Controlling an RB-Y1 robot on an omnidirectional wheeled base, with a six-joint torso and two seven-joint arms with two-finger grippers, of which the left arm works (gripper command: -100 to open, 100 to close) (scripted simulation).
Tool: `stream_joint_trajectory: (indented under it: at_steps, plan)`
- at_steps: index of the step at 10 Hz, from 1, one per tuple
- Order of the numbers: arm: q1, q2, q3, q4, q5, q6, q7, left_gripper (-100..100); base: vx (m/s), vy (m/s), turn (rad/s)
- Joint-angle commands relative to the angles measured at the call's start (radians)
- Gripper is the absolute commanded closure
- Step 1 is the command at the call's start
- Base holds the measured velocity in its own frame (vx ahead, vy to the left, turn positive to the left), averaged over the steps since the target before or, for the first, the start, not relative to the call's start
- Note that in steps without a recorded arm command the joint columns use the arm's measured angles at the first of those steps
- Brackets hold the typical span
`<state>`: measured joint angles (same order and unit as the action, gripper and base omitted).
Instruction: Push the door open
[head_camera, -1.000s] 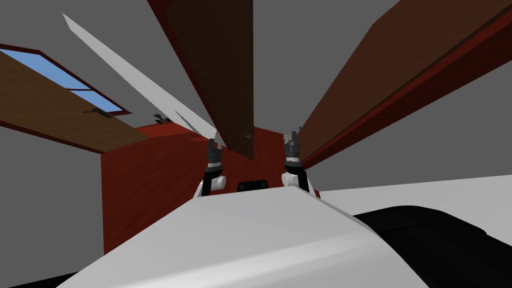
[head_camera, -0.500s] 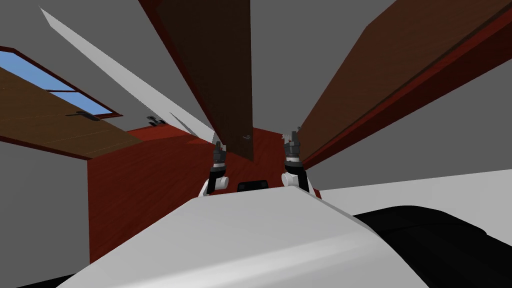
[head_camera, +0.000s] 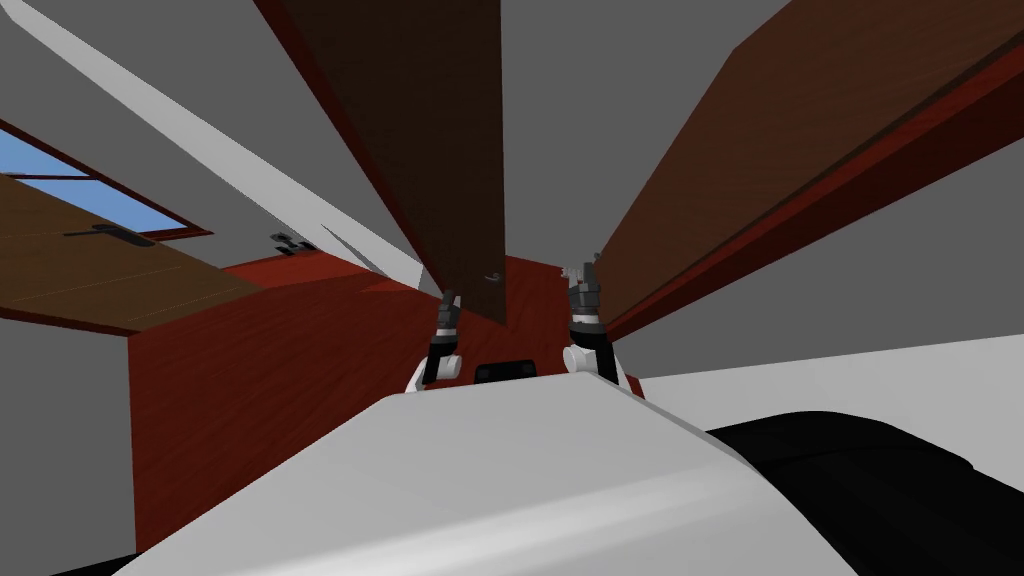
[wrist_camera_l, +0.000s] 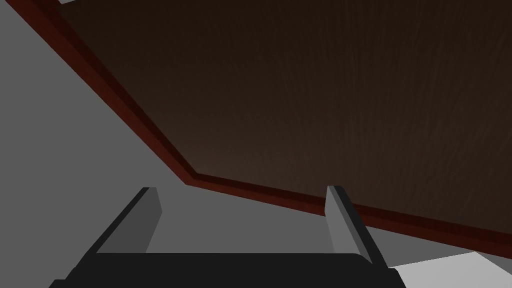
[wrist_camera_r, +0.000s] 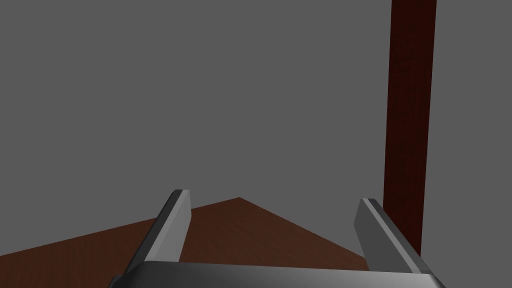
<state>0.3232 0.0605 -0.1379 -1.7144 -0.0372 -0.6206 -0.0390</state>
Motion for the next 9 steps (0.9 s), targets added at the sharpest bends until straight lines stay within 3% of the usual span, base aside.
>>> stream_joint_trajectory:
  at_steps: [1, 4, 5, 8, 9]
  plan:
    - [-0.012, 0.004, -0.006, 0.043, 0.001, -0.006, 0.005, -100, 0.038, 0.023, -0.055]
    - [-0.03, 0.006, -0.02, 0.108, 0.001, -0.016, 0.011, -100, 0.06, 0.036, -0.057]
    - [-0.03, 0.006, -0.02, 0.11, 0.001, -0.016, 0.011, -100, 0.039, 0.023, -0.032]
    - [-0.057, 0.008, -0.04, 0.204, 0.001, -0.03, 0.019, -100, 0.068, 0.052, -0.089]
    - [-0.057, 0.008, -0.04, 0.209, 0.001, -0.03, 0.019, -100, 0.06, 0.051, -0.023]
